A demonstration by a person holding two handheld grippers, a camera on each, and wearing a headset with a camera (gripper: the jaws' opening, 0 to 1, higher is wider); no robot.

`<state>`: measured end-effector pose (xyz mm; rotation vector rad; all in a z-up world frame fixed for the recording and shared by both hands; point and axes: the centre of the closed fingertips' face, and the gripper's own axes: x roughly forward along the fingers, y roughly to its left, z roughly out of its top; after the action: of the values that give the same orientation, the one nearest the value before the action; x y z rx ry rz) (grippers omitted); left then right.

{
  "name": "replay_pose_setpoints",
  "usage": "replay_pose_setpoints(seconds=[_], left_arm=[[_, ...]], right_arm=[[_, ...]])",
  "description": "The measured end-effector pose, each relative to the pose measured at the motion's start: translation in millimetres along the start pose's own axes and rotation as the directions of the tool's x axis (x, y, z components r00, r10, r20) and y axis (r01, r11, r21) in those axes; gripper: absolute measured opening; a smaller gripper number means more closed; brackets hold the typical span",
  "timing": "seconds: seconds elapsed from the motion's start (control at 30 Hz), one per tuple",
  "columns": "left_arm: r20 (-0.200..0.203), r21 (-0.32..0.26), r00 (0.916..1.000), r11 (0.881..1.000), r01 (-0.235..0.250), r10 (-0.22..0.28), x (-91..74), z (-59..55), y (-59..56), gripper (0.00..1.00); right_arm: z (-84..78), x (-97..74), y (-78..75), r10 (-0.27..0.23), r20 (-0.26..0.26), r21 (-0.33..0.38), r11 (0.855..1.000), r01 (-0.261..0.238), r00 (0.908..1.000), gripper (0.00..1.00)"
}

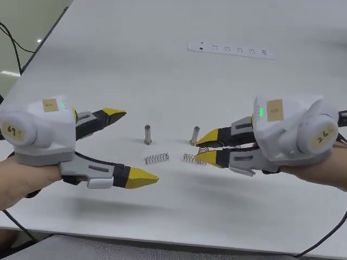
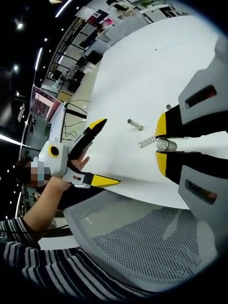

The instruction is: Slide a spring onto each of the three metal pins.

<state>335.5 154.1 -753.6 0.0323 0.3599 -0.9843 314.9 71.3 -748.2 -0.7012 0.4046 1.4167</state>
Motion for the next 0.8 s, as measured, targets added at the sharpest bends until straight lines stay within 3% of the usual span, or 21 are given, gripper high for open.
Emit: replay_pose_setpoints(seconds=[0.8], left_arm=[[-0.005,-0.020,0.9991,0.999,-0.042,0.042,-12.3,-9.2,11.5,0.98]], right_arm=[[-24.8,-16.5,-14.8,-0.059,-0.021,0.094,0.994,0.060,0.9981,0.06]])
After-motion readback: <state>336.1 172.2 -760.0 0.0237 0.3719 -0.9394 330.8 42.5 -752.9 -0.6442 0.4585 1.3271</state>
